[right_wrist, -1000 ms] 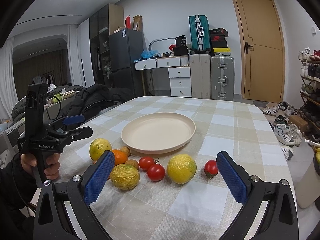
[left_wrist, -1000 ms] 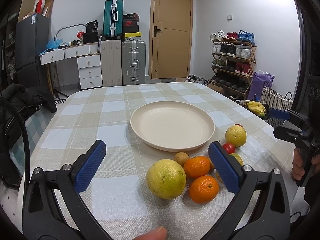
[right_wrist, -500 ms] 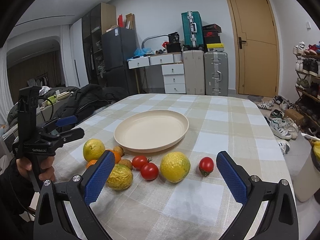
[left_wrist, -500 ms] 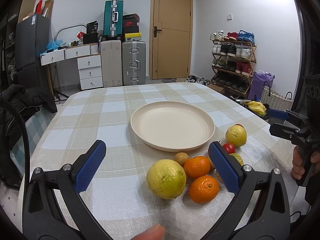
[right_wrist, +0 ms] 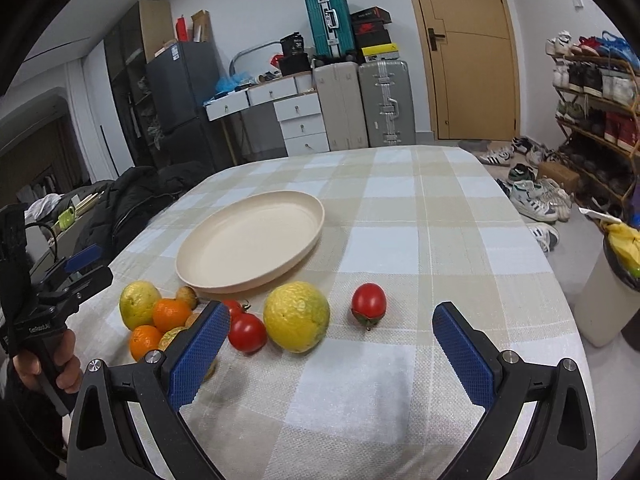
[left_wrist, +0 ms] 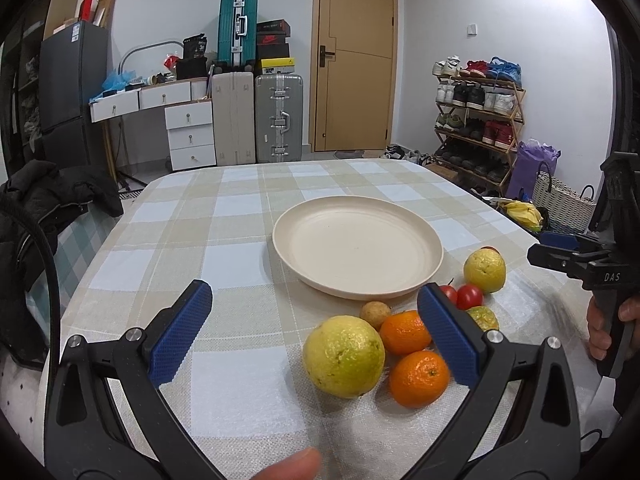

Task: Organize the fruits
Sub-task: 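Move the right gripper to the bumpy yellow citrus while the left gripper approaches the smooth yellow citrus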

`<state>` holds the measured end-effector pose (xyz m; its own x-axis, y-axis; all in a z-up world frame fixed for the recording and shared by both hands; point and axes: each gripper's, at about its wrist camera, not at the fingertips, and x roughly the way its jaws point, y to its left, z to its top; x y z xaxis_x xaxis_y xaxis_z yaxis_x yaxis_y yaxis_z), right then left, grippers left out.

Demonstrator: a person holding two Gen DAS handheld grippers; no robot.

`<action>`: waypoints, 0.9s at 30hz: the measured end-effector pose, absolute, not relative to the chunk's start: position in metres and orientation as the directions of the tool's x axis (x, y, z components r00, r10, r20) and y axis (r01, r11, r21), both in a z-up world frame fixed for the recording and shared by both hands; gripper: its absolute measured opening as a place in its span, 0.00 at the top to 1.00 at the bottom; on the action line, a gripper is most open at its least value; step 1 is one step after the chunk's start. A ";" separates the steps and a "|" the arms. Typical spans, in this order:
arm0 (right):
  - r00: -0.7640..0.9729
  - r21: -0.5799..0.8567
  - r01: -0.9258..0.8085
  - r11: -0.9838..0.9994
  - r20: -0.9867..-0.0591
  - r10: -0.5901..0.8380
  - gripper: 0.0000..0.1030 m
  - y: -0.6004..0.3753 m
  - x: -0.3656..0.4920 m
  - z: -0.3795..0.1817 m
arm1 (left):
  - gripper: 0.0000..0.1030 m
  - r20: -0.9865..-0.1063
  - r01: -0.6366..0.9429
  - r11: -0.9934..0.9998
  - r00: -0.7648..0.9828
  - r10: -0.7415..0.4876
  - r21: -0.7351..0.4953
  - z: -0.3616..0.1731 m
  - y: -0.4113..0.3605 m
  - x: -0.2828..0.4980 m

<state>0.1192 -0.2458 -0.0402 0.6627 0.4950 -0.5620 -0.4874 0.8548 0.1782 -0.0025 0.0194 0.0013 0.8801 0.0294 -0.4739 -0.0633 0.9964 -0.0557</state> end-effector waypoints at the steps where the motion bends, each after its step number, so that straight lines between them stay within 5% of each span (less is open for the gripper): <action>1: 0.660 0.170 -0.486 0.857 -0.571 0.488 0.00 -0.244 0.120 -0.041 | 0.00 -0.475 -0.066 0.996 0.879 0.031 -0.057 0.001 0.021 -0.003; 13: 0.559 0.204 -0.520 0.829 -0.653 0.511 0.01 -0.219 0.129 -0.047 | 0.00 -0.584 -0.049 0.999 0.811 0.040 0.001 -0.015 0.015 0.007; 17: 0.513 0.234 -0.530 0.815 -0.677 0.527 0.17 -0.212 0.132 -0.054 | 0.00 -0.605 -0.042 0.999 0.796 0.017 -0.027 -0.020 0.015 0.013; 27: 0.447 0.342 -0.485 0.805 -0.694 0.564 0.27 -0.210 0.153 -0.068 | 0.00 -0.659 -0.053 0.997 0.752 0.008 -0.049 -0.030 0.020 0.025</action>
<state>0.1534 -0.2096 -0.0680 0.4469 0.5644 -0.6941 -0.4847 0.8049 0.3424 0.0249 0.0199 -0.0301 0.7519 0.0078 -0.6592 -0.0532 0.9974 -0.0488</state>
